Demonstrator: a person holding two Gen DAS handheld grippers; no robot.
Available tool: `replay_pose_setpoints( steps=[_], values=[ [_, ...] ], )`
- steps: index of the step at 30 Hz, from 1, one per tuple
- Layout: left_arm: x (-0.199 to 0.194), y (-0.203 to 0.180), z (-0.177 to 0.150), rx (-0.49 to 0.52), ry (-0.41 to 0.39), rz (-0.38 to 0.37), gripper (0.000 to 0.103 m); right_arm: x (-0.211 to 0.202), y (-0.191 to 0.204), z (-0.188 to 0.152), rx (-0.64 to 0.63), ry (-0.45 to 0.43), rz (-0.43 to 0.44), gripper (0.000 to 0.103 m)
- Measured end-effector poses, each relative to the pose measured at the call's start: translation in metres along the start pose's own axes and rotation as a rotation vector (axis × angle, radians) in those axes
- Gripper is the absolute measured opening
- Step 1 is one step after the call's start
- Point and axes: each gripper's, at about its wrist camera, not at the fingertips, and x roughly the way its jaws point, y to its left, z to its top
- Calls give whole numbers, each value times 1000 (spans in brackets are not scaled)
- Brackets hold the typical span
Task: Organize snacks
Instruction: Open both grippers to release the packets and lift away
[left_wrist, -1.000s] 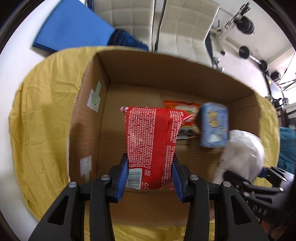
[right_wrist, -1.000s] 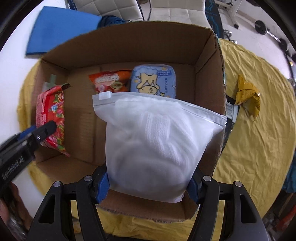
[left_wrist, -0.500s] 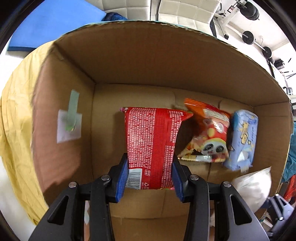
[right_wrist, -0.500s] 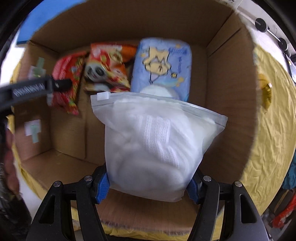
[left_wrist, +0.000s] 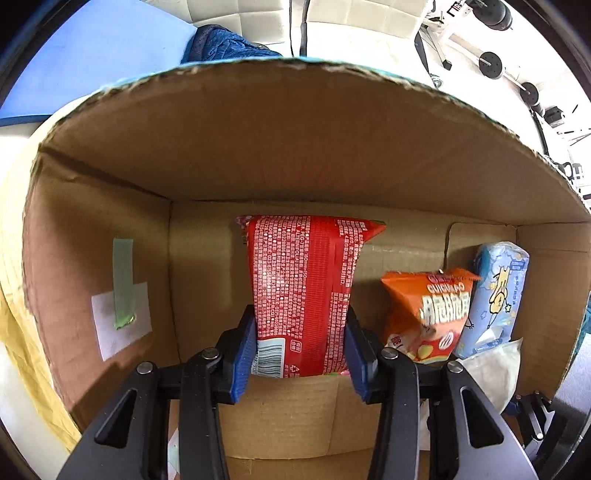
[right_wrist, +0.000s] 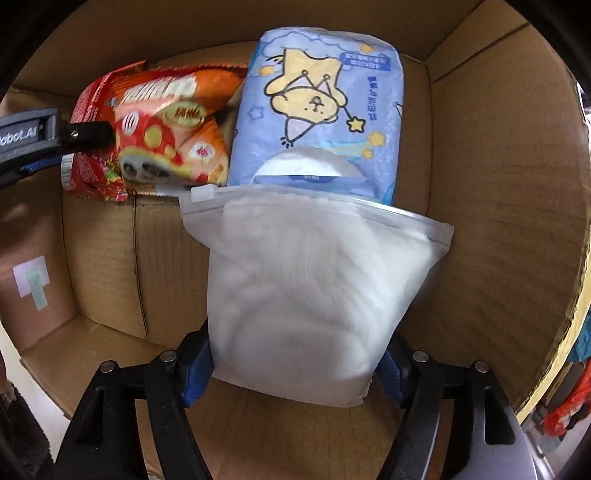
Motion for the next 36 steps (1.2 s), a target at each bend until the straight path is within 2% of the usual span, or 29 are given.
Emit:
replay_pose_setpoints(
  steps=[5, 10, 19, 24, 29, 34, 35, 36],
  values=[
    [-4, 9, 0, -29, 20, -31, 44, -2, -15, 7, 22, 1, 13, 77],
    [-12, 16, -10, -19, 16, -22, 45, -8, -15, 11, 35, 2, 28, 77],
    [-46, 25, -41, -30, -42, -20, 45, -28, -25, 3, 48, -15, 54, 77],
    [-63, 23, -67, -24, -98, 13, 45, -62, -31, -3, 34, -62, 52, 77],
    [-75, 25, -97, -40, -113, -17, 45, -93, -32, -12, 13, -126, 35, 77],
    [-91, 20, -123, -37, -164, 2, 45, -124, -35, -24, -4, -196, 15, 77],
    [-95, 19, -124, -37, -171, 4, 47, -127, -35, -26, -7, -203, 14, 77],
    [-102, 19, -131, -39, -189, 5, 57, -130, -36, -29, -12, -212, 11, 79]
  ],
)
